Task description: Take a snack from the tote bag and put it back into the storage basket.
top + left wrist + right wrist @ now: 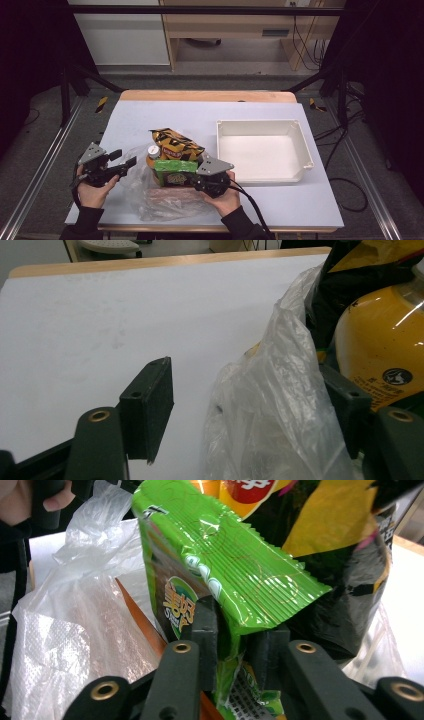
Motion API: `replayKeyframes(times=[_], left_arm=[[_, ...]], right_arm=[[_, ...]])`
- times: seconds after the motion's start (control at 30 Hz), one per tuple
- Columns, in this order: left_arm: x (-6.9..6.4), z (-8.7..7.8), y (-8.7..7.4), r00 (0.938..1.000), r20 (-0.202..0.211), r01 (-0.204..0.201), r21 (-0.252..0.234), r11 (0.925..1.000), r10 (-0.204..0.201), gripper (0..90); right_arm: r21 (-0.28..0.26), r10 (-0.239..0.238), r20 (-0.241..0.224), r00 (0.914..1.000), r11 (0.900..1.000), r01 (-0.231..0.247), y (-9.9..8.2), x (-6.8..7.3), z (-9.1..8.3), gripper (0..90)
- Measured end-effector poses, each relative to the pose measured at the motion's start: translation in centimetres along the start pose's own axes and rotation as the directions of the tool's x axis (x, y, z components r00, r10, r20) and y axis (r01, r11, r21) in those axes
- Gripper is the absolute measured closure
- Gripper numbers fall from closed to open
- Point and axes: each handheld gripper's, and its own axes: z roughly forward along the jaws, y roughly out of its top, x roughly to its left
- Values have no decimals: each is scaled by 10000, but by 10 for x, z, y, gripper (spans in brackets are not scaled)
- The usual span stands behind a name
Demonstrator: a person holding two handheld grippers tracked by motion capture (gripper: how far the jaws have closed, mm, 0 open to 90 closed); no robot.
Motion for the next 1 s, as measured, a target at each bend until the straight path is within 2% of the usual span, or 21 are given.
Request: replayKeyframes(times=[0.3,0.47,1.0], left_arm=[[-1,-1,0,10000,28,-70,-26,10000,70,311],[-2,-1,1,10000,32,-93,-47,9999,93,308],[-6,-4,3,9998,87,-163,-169,9997,165,294]], right_arm=[[-290,-327,60,9994,9990,329,3,-1,-7,774],[-489,-577,205,9981,9971,587,10,0,-15,772],[-1247,-786,388,9961,9887,829,37,0,-43,772]])
